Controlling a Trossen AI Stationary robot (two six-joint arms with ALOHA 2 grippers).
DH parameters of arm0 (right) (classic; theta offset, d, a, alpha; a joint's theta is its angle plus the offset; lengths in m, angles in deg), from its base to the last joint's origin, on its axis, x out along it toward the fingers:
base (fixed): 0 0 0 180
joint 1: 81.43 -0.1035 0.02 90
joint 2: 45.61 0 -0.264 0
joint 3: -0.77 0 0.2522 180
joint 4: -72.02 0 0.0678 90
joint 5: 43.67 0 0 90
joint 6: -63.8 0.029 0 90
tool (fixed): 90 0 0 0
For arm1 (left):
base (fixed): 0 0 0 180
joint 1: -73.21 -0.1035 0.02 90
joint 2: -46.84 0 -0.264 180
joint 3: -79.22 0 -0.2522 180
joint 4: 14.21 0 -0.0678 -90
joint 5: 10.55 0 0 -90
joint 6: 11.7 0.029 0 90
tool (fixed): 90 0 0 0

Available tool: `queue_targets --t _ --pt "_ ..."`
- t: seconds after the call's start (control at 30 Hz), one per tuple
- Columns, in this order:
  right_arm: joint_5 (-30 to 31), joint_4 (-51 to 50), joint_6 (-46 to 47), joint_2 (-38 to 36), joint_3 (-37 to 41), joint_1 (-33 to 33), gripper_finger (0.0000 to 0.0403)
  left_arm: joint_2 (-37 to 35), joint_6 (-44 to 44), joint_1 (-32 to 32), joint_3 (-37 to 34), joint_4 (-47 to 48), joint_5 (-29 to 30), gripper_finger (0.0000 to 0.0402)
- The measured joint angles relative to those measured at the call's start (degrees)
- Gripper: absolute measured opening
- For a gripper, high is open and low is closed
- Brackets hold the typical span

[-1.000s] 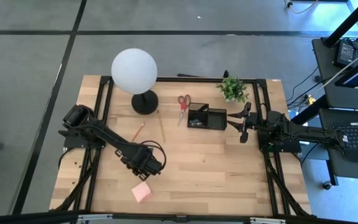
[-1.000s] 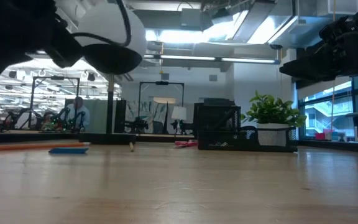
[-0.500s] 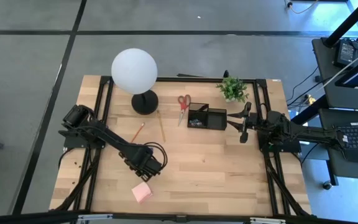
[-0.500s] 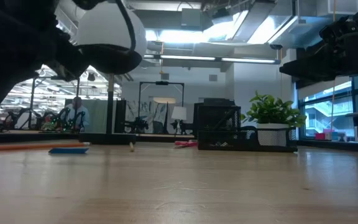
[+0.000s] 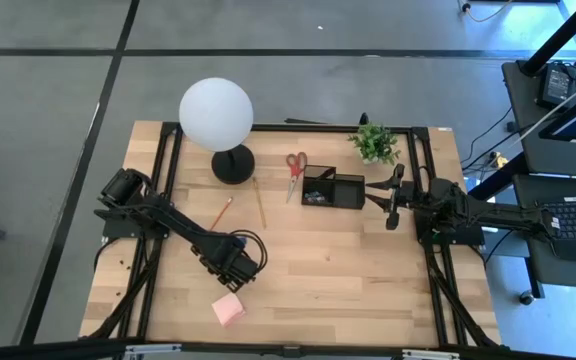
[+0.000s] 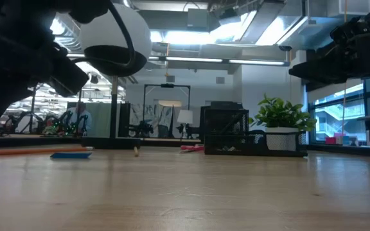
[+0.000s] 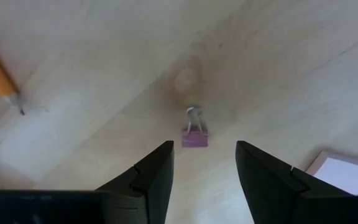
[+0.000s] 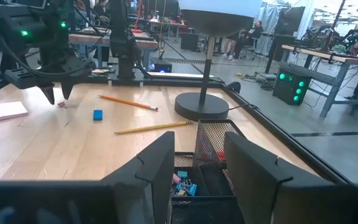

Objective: Pick and place office supplies into organizer
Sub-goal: Put the pink clip binder into the black desk organizer

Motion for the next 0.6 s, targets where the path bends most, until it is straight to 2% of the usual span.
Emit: queue_targets --t 0.27,0.6 --pt "0.0 0.0 0.0 0.0 0.0 0.0 0.0145 0.0 -0.2 0.0 -2.2 -1.2 -1.9 0.0166" --pt "0.0 0.0 0.0 0.0 0.0 0.0 0.0145 0.0 0.0 0.0 -2.3 -2.5 0.6 0.0166"
